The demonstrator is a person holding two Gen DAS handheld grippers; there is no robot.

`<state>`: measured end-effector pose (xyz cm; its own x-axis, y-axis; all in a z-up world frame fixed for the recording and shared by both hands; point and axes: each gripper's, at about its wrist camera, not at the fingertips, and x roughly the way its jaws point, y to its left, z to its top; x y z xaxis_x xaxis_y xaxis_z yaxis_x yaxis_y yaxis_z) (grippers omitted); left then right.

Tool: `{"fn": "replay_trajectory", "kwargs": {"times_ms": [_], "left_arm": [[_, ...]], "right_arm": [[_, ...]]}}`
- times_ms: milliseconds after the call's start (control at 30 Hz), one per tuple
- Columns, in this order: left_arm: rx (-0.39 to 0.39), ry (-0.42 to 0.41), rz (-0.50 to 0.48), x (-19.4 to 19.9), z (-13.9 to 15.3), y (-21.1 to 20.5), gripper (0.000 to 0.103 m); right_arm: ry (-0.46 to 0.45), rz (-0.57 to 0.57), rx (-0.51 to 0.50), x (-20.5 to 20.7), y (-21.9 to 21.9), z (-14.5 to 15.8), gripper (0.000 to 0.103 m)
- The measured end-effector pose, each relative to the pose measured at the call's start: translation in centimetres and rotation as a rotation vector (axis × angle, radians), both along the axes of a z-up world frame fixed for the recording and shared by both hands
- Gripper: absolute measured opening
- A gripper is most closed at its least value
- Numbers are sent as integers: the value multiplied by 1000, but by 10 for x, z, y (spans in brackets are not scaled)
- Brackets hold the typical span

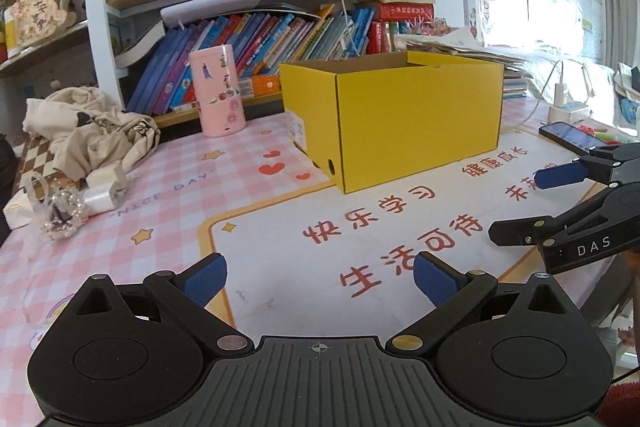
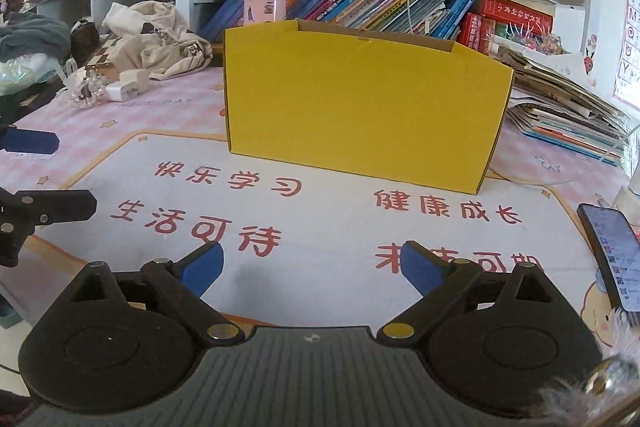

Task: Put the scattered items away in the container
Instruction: 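Withdraw both tools from the yellow box back over the desk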

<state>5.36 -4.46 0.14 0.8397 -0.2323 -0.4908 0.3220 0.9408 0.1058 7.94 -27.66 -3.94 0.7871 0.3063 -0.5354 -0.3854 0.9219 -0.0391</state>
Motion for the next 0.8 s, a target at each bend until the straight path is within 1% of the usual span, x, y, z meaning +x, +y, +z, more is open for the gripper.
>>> {"fn": "replay_trajectory", "kwargs": {"times_ms": [333, 567, 800], "left_arm": [[6, -4, 31, -6, -2, 16, 101], [-8, -3, 70, -4, -6, 30, 101], [-38, -6, 115, -6, -9, 48, 101]], "right_arm": [[-9, 29, -17, -3, 18, 1, 97], [-8, 32, -21, 2, 29, 3, 98], [-15, 38, -9, 3, 43, -2, 99]]}}
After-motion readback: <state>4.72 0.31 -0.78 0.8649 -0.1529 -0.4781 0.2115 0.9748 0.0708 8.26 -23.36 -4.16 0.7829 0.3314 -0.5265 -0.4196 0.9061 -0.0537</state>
